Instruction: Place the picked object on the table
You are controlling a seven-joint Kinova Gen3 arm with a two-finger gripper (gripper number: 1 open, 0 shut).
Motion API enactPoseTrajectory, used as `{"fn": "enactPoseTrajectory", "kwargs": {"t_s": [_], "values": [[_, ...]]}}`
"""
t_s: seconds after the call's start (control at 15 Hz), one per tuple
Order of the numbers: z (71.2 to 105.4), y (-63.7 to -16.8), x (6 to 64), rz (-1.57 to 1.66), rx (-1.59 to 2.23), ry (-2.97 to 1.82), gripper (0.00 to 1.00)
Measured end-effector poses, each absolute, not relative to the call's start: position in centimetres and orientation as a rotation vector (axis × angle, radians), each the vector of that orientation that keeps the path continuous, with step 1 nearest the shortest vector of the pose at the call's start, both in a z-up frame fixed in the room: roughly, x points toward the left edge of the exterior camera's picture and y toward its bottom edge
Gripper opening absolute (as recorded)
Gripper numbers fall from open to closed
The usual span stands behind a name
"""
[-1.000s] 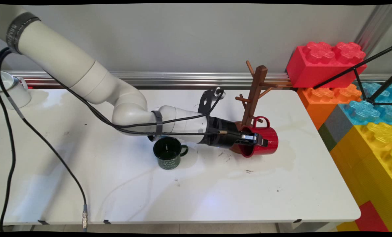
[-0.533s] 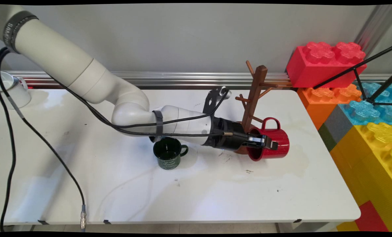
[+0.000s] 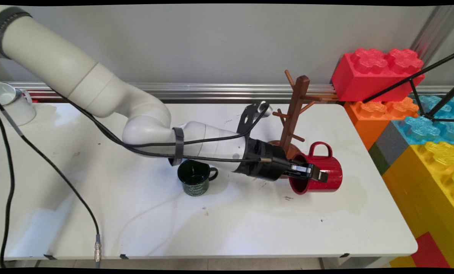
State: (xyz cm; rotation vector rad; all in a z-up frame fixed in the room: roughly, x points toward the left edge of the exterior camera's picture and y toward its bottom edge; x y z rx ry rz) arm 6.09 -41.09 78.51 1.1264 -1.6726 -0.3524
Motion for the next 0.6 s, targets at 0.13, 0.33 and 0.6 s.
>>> {"fn": "enactPoseTrajectory", "kwargs": {"t_s": [0.13,0.33,0.6], "values": [[79.2,-40.9,6.0,-0.349,1.123,-1.689,0.0],[80.5,-40.5,6.0,-0.342,1.122,-1.722,0.0],[82.2,-39.9,5.9,-0.327,1.123,-1.773,0.0]]}}
